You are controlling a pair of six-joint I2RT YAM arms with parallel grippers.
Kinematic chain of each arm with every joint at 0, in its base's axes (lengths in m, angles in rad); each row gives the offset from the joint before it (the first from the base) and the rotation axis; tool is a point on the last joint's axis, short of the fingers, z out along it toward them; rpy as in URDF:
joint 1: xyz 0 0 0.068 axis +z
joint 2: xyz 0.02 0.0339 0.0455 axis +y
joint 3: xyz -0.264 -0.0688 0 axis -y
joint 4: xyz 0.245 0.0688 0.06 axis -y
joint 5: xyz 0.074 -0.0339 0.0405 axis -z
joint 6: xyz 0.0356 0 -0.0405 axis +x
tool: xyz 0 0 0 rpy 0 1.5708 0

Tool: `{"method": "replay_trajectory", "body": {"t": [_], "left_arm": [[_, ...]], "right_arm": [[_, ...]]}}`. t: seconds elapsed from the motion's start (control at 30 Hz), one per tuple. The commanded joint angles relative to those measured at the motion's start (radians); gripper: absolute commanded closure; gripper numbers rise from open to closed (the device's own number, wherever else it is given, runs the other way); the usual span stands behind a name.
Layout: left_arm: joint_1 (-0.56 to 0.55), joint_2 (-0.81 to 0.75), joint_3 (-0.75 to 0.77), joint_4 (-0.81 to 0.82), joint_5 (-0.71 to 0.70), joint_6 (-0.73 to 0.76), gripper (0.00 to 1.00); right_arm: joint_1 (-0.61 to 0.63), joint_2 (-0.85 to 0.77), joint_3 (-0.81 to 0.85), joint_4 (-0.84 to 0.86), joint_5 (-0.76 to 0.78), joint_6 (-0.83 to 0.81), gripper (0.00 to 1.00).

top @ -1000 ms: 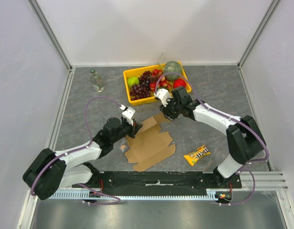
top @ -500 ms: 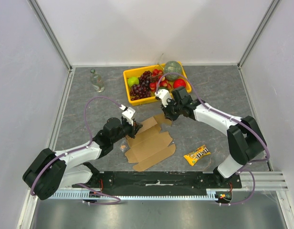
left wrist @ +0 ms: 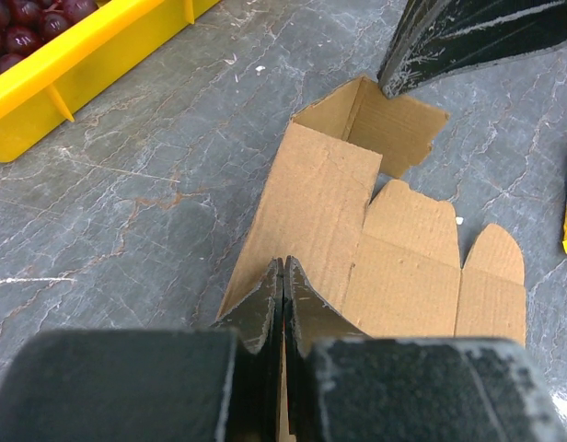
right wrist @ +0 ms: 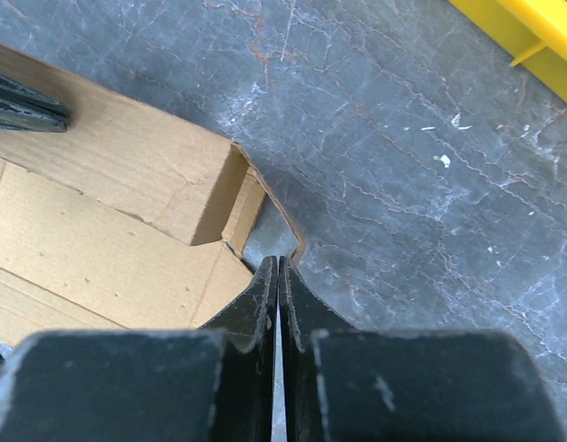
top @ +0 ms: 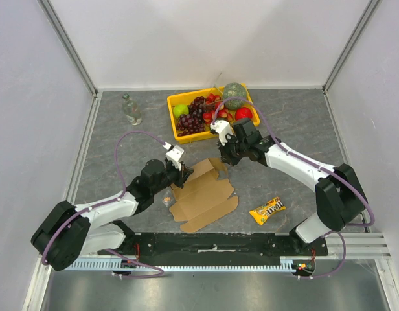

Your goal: Fold the paper box

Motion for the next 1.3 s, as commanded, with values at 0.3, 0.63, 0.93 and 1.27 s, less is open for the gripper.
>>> {"method": "replay_trajectory", "body": {"t": [0.3, 0.63, 0.93, 1.27], "left_arm": [[-0.009, 0.017, 0.015, -0.036, 0.012, -0.007, 0.98], [-0.011, 0.026, 0.018, -0.034, 0.014, -0.006, 0.98], [-0.012, 0.035, 0.021, -0.033, 0.014, -0.006, 0.98], [-0.012, 0.034, 0.021, -0.034, 0.012, -0.004, 0.98]], "right_arm": [[0.048, -0.008, -0.002, -0.046, 0.062, 0.031, 0.88], [0.052, -0.015, -0.019, -0.057, 0.085, 0.039, 0.76], [0.052, -0.038, -0.051, -0.013, 0.028, 0.088, 0.76], [0.054, -0.056, -0.033, -0.005, 0.103, 0.218, 0.71]]}}
